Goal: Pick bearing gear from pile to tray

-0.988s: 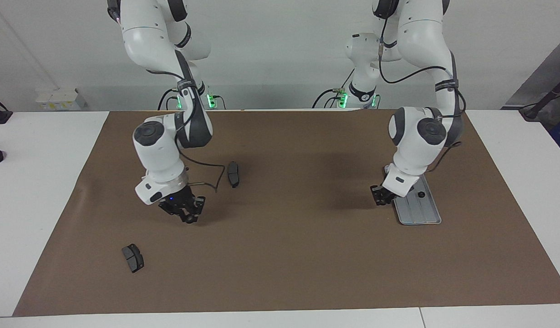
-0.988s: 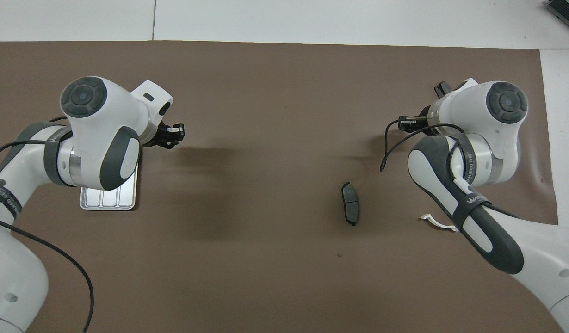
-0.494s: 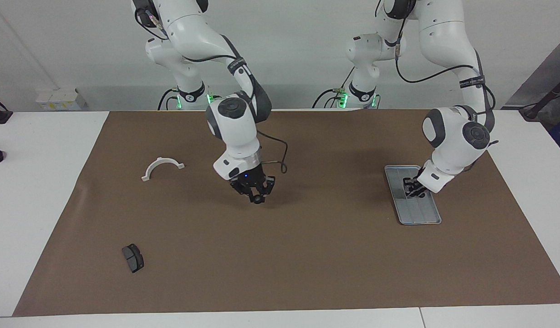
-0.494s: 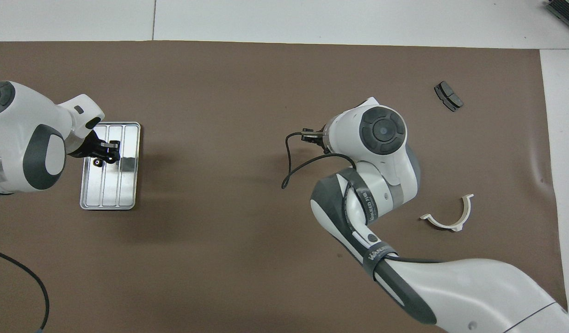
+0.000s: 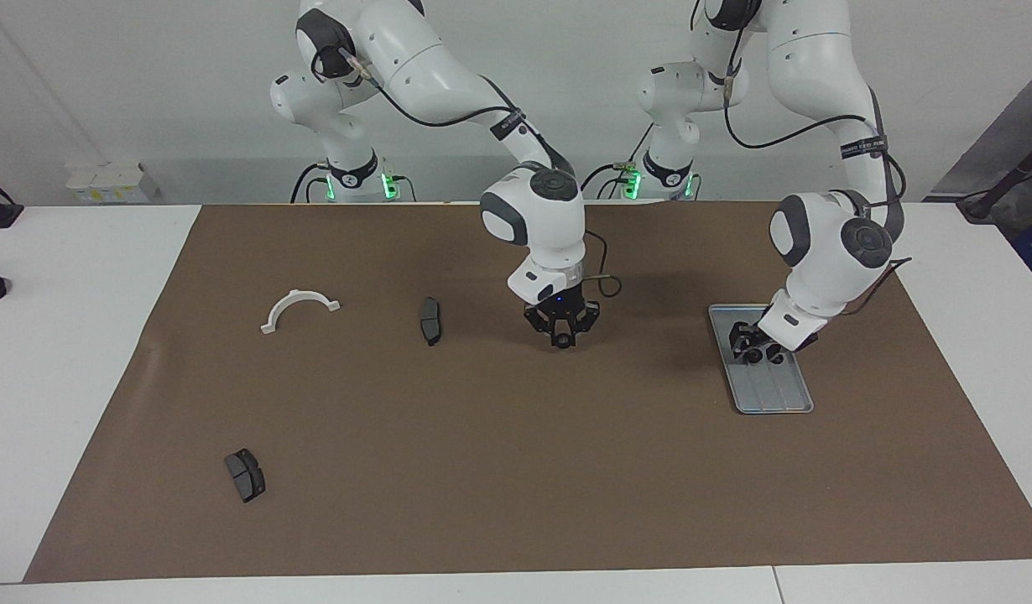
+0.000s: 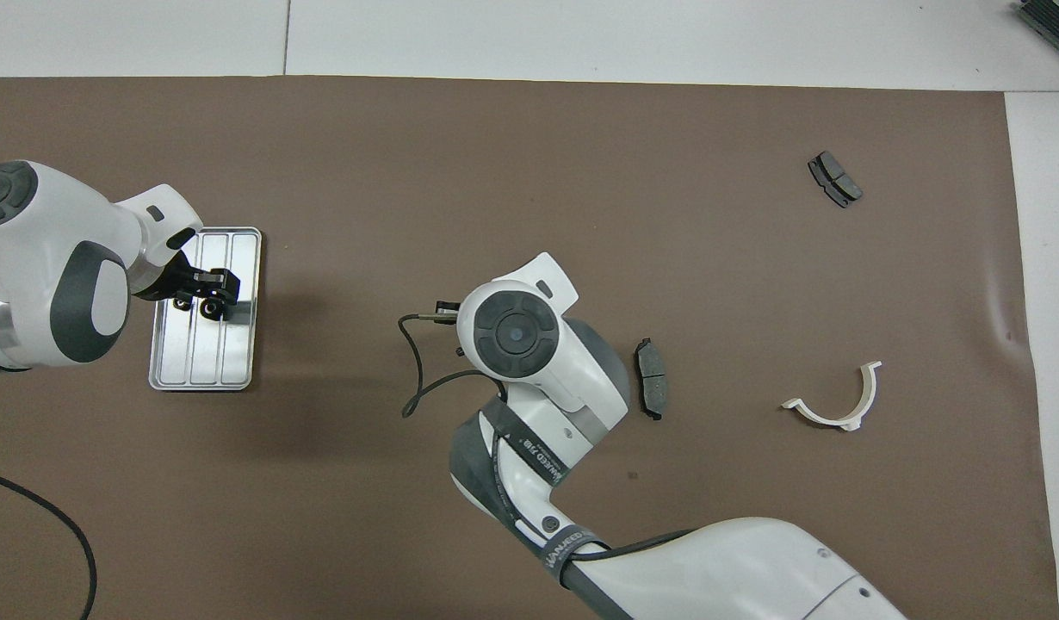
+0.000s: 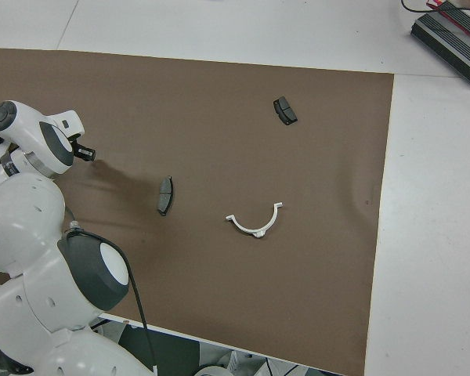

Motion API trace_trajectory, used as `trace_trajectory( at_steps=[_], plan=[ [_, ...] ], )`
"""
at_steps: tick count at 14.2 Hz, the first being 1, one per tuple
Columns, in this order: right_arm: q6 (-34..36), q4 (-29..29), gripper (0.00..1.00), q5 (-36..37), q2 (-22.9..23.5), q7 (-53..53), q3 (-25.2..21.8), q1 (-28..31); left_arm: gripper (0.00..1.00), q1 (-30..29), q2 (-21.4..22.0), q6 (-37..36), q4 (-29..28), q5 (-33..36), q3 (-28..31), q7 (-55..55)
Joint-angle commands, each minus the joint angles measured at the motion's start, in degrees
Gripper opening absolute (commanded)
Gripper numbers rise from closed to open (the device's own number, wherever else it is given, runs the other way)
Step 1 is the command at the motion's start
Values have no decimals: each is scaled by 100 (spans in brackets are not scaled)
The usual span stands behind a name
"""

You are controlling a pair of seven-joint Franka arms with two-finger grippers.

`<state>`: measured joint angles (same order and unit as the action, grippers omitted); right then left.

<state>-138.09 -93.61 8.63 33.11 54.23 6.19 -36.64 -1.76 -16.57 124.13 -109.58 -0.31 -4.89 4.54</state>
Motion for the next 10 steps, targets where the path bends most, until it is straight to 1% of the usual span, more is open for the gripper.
trace_trajectory(
  at_steps=[1,2,3,5,6,7,9,10],
  plan=[
    [19,177,15,174,108,141,-4,-80,65,395,-12,32,216,22,50,-592],
    [36,133,52,182,117,149,-4,-167,65,579,-39,49,261,22,50,-742],
    [97,141,98,200,99,158,-21,-185,65,737,-39,137,262,22,50,-961],
    [98,159,100,200,38,176,-56,-133,65,1141,-57,418,244,22,50,-1532],
    [115,115,100,217,-128,132,-65,-37,65,1291,-66,488,244,22,50,-1787],
    [133,-25,100,218,-338,106,-65,121,65,1467,-66,576,253,22,50,-1990],
    [19,-725,100,226,-996,27,-56,551,65,1879,-92,848,253,22,50,-2499],
    [45,-999,100,226,-1330,-78,-56,840,64,2073,-179,936,261,22,50,-2693]
  ],
)
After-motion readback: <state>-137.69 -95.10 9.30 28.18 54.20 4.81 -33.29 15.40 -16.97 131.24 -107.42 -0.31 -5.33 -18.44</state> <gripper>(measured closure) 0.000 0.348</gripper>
